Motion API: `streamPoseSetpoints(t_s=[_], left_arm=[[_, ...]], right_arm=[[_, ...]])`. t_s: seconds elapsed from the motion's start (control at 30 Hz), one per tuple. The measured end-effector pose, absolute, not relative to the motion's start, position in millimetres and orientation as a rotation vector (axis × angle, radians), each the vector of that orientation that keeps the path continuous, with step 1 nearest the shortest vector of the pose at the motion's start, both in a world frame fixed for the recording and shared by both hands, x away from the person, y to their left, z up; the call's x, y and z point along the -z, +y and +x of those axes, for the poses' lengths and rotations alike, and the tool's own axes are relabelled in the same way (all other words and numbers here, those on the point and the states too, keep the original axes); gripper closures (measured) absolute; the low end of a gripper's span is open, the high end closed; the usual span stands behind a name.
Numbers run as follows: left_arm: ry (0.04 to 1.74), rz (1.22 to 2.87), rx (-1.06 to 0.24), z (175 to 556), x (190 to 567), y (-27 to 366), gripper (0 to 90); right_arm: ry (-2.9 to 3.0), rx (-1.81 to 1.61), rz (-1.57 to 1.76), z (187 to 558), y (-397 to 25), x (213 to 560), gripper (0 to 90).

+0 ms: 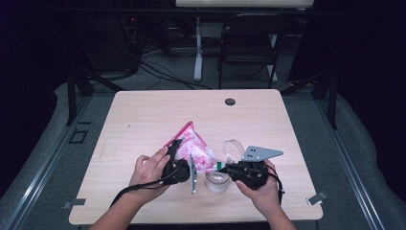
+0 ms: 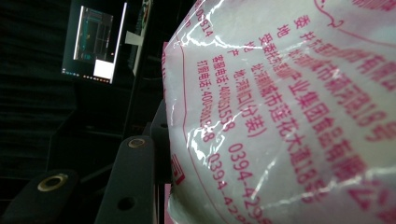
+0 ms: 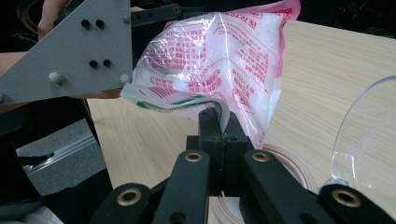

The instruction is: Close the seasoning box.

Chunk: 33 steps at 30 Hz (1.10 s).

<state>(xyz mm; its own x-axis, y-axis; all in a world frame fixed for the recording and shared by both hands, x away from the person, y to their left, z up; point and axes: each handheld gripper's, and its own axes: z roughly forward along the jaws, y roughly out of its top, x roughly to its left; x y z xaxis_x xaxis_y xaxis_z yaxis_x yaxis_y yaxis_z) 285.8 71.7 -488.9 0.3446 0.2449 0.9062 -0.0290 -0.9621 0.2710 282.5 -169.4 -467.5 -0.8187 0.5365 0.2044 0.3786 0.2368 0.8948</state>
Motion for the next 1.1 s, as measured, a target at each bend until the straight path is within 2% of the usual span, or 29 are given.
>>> streamPoseSetpoints(t_s=[1.1], left_arm=[[0.147, 2.383, -1.704, 286, 495, 70, 60.1]], right_arm=[[2.382, -1.598, 0.921, 288, -168, 482, 90.0]])
